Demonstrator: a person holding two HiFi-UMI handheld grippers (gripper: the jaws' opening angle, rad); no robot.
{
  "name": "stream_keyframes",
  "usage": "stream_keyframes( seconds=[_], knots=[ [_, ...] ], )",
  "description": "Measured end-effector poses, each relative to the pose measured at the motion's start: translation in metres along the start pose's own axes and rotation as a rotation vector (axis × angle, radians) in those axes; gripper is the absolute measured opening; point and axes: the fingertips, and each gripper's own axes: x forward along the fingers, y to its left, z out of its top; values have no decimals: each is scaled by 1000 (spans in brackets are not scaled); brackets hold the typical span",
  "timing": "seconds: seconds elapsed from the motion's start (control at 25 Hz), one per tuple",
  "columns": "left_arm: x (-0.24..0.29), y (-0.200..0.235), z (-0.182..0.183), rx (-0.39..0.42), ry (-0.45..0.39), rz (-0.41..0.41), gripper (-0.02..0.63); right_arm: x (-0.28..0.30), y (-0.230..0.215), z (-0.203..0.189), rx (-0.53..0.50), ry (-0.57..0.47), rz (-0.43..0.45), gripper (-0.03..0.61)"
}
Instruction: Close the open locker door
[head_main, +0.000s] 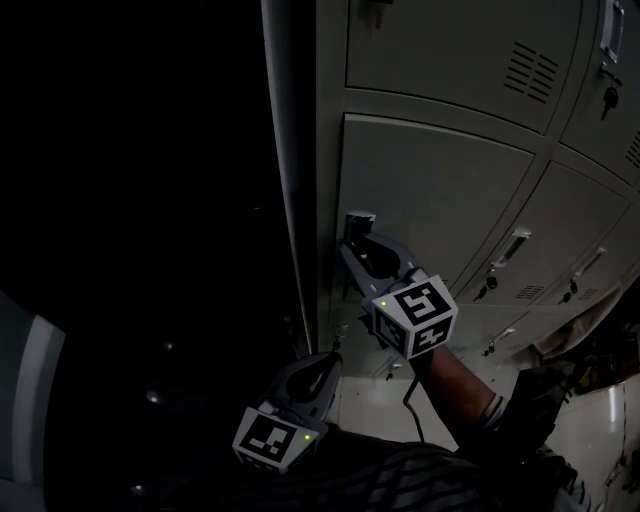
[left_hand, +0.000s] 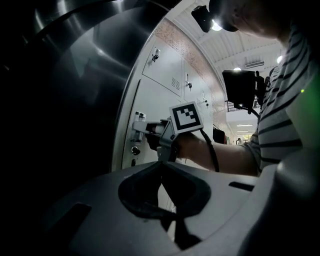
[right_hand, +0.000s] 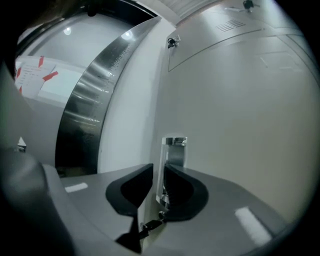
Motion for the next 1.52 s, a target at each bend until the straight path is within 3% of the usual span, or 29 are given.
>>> stream_keyframes(
  seconds=[0.2,0.36,0.56,0.8,1.12,1.36,1.52],
  knots=[
    [4,-4,3,-7,-14,-6,5,8,-9,-2,-12,16,-52,61],
    [-2,-4,4,-12,-18,7,5,7,-11,-2,-10,19,-81,15],
    [10,-20,4,-20,-20,31,5,-16,-20,-3,-20,26,-60,92],
    [-8,8,8,-20,-31,72,5,-38,4,-1,-22,20,-83,97],
    [3,0,12,23,-95,155,5,-140,3,-10,-20,30,-113,114],
    [-7,-41,4,15,-88,208,5,-241,15,-22,17,42,-137,112],
    [-24,-77,-6,-1,-79,235,5,-303,28,-25,35,35,-160,63]
  ],
)
